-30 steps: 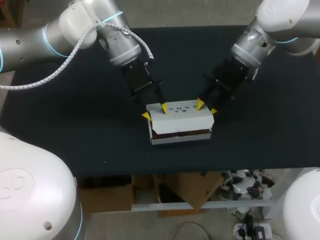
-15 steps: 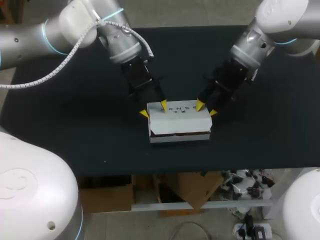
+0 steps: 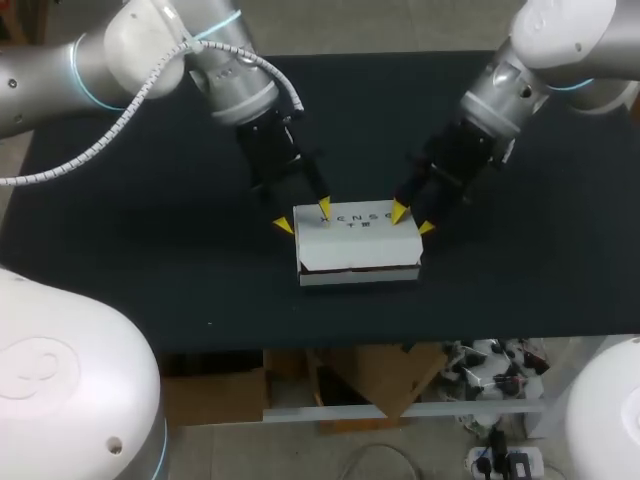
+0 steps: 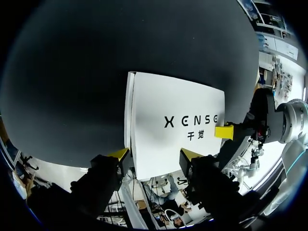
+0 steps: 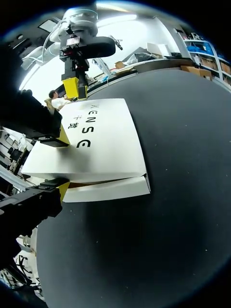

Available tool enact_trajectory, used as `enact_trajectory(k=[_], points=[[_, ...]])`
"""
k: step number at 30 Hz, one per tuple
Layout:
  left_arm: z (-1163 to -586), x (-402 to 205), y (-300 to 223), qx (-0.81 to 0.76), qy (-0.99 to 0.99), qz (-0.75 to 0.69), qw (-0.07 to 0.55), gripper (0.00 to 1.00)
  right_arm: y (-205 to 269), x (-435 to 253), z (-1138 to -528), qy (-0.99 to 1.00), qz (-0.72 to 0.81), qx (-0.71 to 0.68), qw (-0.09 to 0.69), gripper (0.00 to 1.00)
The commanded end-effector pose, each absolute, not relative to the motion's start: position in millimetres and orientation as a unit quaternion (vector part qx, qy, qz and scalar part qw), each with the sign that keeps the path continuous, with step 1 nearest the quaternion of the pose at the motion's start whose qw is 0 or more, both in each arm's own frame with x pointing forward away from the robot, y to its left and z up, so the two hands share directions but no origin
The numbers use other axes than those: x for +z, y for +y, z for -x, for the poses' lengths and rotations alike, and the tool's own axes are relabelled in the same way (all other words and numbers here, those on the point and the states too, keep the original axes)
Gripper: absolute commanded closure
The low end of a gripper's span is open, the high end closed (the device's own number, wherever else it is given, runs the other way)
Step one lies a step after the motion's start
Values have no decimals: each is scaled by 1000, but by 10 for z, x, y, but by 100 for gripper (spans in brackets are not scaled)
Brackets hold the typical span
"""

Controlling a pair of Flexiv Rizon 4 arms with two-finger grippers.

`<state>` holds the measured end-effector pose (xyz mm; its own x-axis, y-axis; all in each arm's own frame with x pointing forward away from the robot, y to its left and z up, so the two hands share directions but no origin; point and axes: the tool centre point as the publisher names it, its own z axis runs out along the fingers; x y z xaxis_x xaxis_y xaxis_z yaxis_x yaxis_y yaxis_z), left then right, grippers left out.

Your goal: Assemble the packaging by folding the flat box into shape, placing the metal phone stand inside, and closing the box properly

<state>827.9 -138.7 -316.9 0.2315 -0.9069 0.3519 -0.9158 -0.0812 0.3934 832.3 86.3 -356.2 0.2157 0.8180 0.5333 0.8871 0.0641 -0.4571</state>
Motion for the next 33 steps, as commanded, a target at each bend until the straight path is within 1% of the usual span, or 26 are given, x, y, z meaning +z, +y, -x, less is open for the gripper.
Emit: enact_trajectory(k=[1, 7, 10, 15, 33], points=[[-8178, -3050, -1314, 51, -632, -732, 251, 32, 877, -3593, -8311, -625, 682, -47, 377, 55], [-8095, -2912, -1326, 118, -685, -686, 213, 18, 869, -3594, -8312, -624, 682, -48, 377, 55], [-8068, -2851, -1338, 143, -708, -662, 199, 10, 860, -3583, -8319, -624, 683, -49, 377, 55], [-8031, -2763, -1395, 168, -744, -624, 169, 0, 864, -3573, -8330, -624, 683, -51, 377, 54], [-7812, -2615, -1596, 211, -869, -445, 48, 0, 896, -3552, -8368, -625, 682, -53, 376, 55]])
